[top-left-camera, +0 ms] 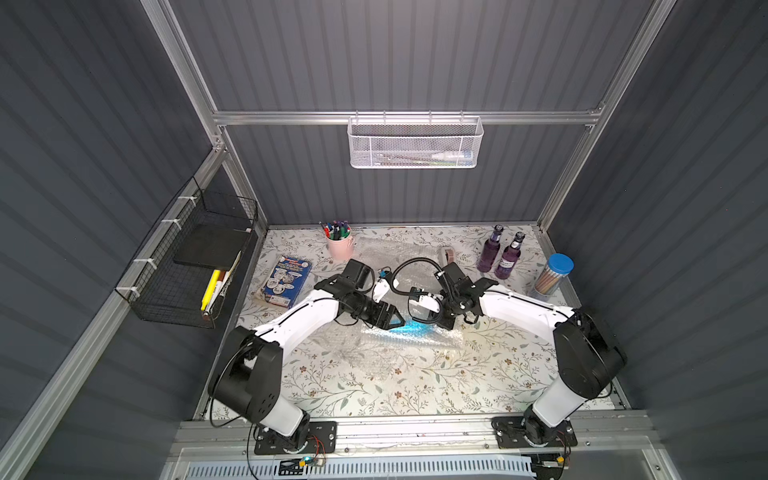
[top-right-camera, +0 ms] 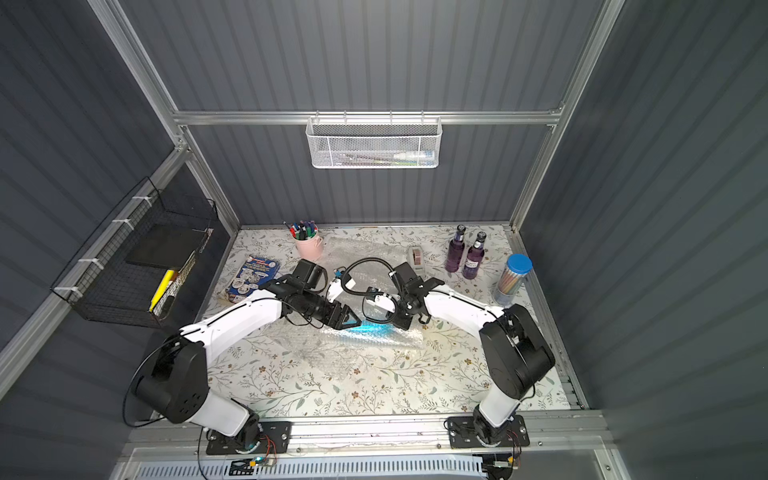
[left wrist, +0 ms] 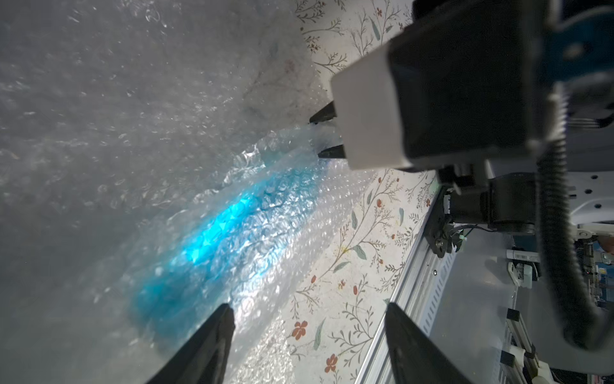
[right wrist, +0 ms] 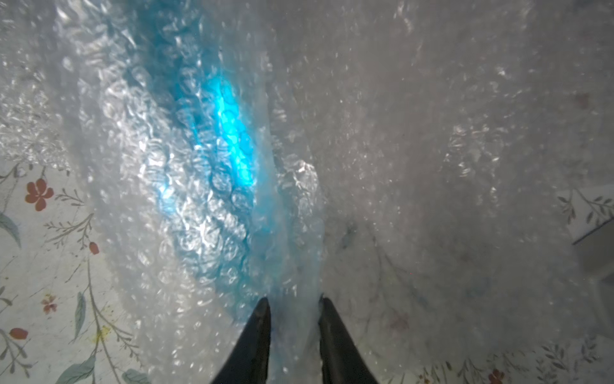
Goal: Wrap wine bottles in bubble wrap
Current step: Wrap the bubble wrap at the center of the board.
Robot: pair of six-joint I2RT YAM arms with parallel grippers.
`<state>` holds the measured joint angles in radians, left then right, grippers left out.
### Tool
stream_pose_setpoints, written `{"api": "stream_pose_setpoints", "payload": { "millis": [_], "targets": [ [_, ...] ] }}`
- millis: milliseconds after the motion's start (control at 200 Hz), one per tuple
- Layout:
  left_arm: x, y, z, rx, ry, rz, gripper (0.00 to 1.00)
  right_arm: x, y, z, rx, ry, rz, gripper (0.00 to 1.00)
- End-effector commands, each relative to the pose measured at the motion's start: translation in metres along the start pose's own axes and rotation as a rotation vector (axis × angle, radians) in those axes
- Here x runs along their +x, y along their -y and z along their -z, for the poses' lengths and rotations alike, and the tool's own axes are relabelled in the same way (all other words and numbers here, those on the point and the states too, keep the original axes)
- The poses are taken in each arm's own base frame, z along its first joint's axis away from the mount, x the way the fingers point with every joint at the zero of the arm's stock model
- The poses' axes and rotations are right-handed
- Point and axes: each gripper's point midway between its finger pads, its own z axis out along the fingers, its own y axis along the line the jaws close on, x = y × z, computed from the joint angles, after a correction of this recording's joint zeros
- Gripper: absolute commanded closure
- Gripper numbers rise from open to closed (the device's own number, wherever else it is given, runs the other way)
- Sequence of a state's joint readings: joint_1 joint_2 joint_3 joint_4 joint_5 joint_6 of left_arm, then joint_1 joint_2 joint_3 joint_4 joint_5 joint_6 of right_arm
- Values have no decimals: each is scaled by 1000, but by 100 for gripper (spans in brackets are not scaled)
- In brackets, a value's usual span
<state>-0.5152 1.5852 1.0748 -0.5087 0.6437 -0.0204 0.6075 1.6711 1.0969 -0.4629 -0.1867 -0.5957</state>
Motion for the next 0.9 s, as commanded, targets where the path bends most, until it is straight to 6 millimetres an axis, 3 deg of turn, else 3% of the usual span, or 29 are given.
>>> {"api": "stream_pose_setpoints", "payload": {
  "millis": [0,155,310,405,635,896],
  "targets": [
    [-12,-2,-7,32,5,-53,30,-10,11,-3,25,22,16,71],
    [-12,-19,-20,7,-18,-31,31,-12,13,1,34,48,9,61],
    [-10,-30,-32,12,-49,-16,31,-11,17,10,62,49,11,43],
    [-8,-33,-36,25,-59,-5,30,-13,17,21,70,70,11,37],
    [-1,-43,-38,25,-114,25,28,-27,-31,43,-96,276,128,21],
    [9,-28,-36,123,-150,35,25,-25,-54,25,-273,270,171,12]
  ]
}}
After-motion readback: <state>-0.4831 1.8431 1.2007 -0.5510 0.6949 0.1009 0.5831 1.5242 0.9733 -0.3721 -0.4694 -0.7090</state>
